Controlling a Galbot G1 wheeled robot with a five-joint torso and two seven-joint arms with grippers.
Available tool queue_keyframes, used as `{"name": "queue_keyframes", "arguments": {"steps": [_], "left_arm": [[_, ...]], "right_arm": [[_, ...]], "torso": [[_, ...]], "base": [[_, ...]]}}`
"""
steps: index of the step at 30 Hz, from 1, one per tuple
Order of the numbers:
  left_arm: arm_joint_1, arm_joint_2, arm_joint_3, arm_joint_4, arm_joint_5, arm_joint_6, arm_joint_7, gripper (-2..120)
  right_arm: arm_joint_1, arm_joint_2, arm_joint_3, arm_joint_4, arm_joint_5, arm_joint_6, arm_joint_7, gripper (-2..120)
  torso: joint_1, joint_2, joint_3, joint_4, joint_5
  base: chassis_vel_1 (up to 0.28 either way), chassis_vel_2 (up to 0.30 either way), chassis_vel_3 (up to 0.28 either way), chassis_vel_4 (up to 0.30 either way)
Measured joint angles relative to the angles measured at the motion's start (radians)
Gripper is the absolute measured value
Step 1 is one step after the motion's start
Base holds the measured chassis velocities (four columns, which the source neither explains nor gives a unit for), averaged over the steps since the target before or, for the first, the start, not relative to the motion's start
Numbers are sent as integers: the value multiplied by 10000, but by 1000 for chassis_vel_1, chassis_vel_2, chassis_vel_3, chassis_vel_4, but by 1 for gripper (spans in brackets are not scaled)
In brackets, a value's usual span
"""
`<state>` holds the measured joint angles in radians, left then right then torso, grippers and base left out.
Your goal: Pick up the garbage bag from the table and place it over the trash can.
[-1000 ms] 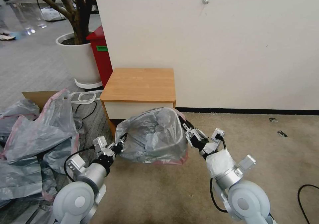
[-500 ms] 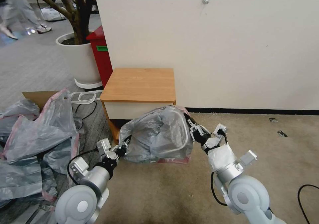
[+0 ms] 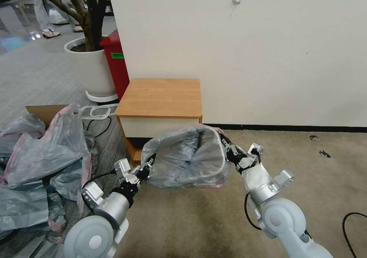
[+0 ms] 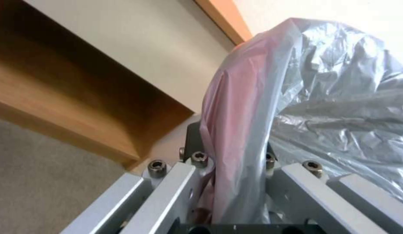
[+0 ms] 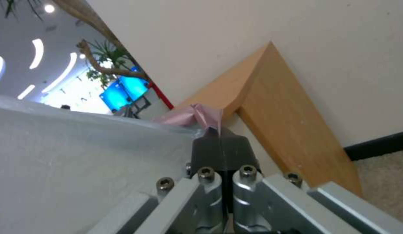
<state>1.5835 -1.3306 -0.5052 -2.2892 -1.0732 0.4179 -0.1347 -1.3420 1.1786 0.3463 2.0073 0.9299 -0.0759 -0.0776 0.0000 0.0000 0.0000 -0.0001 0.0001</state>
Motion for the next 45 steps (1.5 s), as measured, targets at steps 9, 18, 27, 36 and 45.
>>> {"name": "queue_keyframes", "arguments": {"steps": [9,18,27,36,45], "left_arm": [[210,67,248,-299,37,22,136,4],[122,-11,373,-437,29,20,137,8],[150,-146,524,-517,-191,17,137,11],[158,-224,506,-544,-403,18,136,11],[127,-373,502,-569,-443,7,137,12]], "right_arm": [[472,-212,-140,-477,-539,-329,571,0],[471,-275,-315,-607,-1911,-819,906,0],[592,-189,-545,-857,-4095,-715,1197,0],[678,-195,-564,-1044,-4983,-523,1251,0],[700,-136,-644,-1113,-5483,-415,1218,0]], "torso": [[0,0,0,1,0],[-1,0,0,0,-1],[0,0,0,1,-2],[0,0,0,0,-1],[0,0,0,0,-1]], "base": [[0,0,0,0],[0,0,0,0],[0,0,0,0],[0,0,0,0],[0,0,0,0]]}}
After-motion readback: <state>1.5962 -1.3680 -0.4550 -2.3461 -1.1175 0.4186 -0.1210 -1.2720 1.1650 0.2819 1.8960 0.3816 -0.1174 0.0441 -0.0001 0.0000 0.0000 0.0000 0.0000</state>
